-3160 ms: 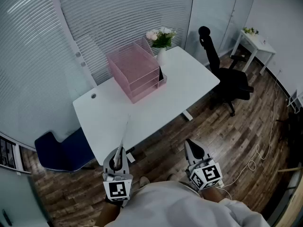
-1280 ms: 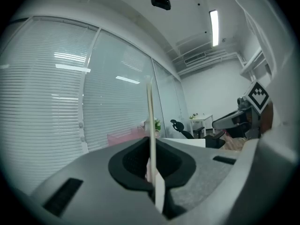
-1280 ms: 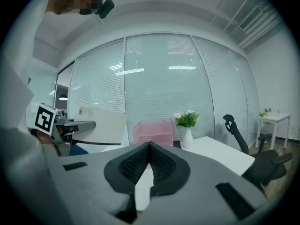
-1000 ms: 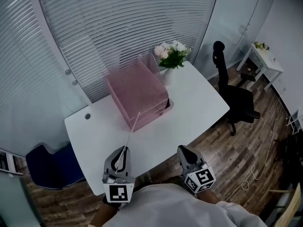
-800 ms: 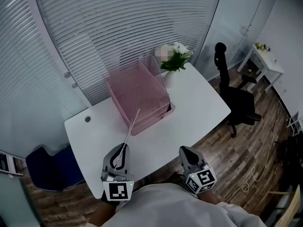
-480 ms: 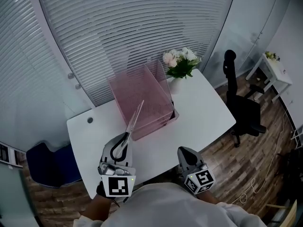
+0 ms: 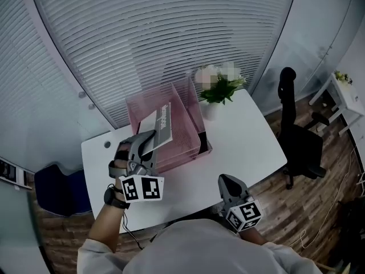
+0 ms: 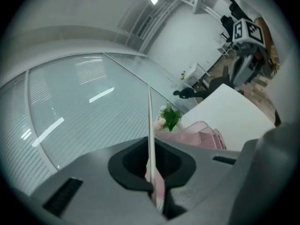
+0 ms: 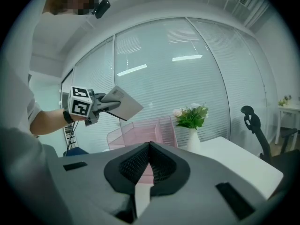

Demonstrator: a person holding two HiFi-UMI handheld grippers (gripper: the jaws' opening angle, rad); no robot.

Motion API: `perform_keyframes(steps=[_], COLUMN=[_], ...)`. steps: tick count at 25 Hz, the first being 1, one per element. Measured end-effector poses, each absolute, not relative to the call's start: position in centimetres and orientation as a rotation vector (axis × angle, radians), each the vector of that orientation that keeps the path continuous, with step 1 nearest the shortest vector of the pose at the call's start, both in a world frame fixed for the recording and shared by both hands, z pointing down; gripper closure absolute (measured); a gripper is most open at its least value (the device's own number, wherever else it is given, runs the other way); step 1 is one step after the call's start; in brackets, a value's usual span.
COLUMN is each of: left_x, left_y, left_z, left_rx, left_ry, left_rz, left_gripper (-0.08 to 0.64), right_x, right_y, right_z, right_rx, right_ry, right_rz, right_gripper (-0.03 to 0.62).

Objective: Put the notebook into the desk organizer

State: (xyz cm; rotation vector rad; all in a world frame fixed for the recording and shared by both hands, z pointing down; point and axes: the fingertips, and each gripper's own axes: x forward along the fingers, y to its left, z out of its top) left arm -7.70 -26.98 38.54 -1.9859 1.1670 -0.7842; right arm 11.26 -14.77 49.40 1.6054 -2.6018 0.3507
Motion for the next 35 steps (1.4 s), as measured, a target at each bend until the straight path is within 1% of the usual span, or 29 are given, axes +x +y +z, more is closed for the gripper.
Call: perform_keyframes(steps=[4, 9, 18, 26, 30, 32, 34, 35], left_x=[-5.8, -4.7, -4.4, -4.8, -5.2, -5.4, -5.4, -5.4], left_y=[-30.8, -33.9, -36.5, -36.1, -35.5, -35.2, -35.1, -35.0], left_z=[41.3, 44.6, 49.2, 52.8, 54.7, 55.6, 55.9, 56.0], left_rx=[-1.86, -1.77, -1.763, -1.837, -1.88, -1.909, -1.929, -1.937], left_ry=[1.061, 0.942, 0.792, 0.668, 0.572, 0.528, 0.502, 0.493], left_rz=[-1.001, -1.187, -1.369, -1.516, -1.631, -1.68, -1.706, -1.713], left_gripper=[0.543, 0.543, 0.543, 0.541, 0.506, 0.45, 0.42, 0.42], right_x=[13.6, 16.2, 20.1, 21.0, 20.7, 20.7, 20.7, 20.8], right_y=[-15.5, -16.3, -17.1, -17.6, -17.9, -18.0, -18.2, -18.2], right_z=[49.7, 50.0, 50.7, 50.8, 50.7, 50.7, 50.7, 50.7], right_rx=[1.609, 1.626, 1.663, 1.663, 1.659, 1.661, 1.667, 1.671], right_ry=[-2.605, -2.602, -2.579, -2.581, -2.586, -2.586, -2.582, -2.58], right_rz=[0.374, 0.397, 0.425, 0.429, 0.424, 0.421, 0.423, 0.424], right_gripper=[0.578, 0.578, 0.578, 0.578, 0.578, 0.578, 0.578, 0.578])
